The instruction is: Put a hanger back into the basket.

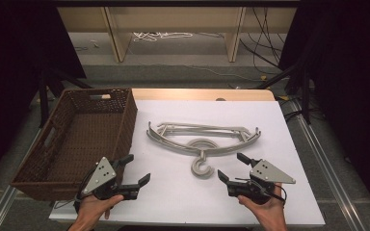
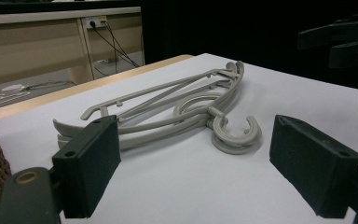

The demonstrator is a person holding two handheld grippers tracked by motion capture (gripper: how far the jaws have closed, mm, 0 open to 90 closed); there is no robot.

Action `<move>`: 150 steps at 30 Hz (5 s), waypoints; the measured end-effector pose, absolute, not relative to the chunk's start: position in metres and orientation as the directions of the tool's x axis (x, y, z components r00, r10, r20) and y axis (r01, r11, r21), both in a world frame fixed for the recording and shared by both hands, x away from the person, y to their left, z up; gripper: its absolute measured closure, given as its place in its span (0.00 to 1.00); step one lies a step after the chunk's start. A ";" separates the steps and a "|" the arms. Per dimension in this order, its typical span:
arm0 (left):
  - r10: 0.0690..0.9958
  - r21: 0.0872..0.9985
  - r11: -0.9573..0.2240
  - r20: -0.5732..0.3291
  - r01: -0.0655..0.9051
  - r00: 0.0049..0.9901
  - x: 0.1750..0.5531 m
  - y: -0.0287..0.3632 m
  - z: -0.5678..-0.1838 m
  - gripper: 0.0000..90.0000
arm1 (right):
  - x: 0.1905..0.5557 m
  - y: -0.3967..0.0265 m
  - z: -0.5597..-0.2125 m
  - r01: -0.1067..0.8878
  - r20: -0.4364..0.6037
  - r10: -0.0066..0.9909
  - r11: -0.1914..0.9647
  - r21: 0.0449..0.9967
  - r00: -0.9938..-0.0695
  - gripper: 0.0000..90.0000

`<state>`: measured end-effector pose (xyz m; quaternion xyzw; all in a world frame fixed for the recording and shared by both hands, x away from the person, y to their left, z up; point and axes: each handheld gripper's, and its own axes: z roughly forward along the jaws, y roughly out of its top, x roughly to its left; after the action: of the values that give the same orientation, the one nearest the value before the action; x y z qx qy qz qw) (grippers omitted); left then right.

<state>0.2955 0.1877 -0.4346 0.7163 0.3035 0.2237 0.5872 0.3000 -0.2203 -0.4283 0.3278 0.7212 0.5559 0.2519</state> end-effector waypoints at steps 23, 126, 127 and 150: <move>0.692 0.977 -0.131 -0.032 0.169 0.722 0.295 0.186 -0.434 0.18 | 0.325 -0.228 -0.409 0.172 -0.095 0.672 0.319 0.932 -0.734 0.24; 0.686 0.977 -0.189 0.060 0.098 0.725 0.295 0.182 -0.431 0.20 | 0.436 -0.197 -0.419 -0.159 -0.465 0.040 0.912 0.379 -0.885 0.92; 0.686 0.977 -0.189 0.060 0.098 0.725 0.295 0.182 -0.431 0.20 | 0.434 -0.197 -0.418 -0.157 -0.477 0.045 0.913 0.376 -0.878 0.92; 0.600 0.926 -0.371 0.181 0.071 0.779 0.318 0.141 -0.403 0.19 | 0.389 -0.204 -0.396 -0.202 -0.485 0.017 0.896 0.396 -0.875 0.92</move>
<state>0.3182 0.1408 -0.4027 0.7878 0.2131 0.2551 0.5186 0.3891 -0.2044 -0.3957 -0.0491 0.9421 0.2229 0.2456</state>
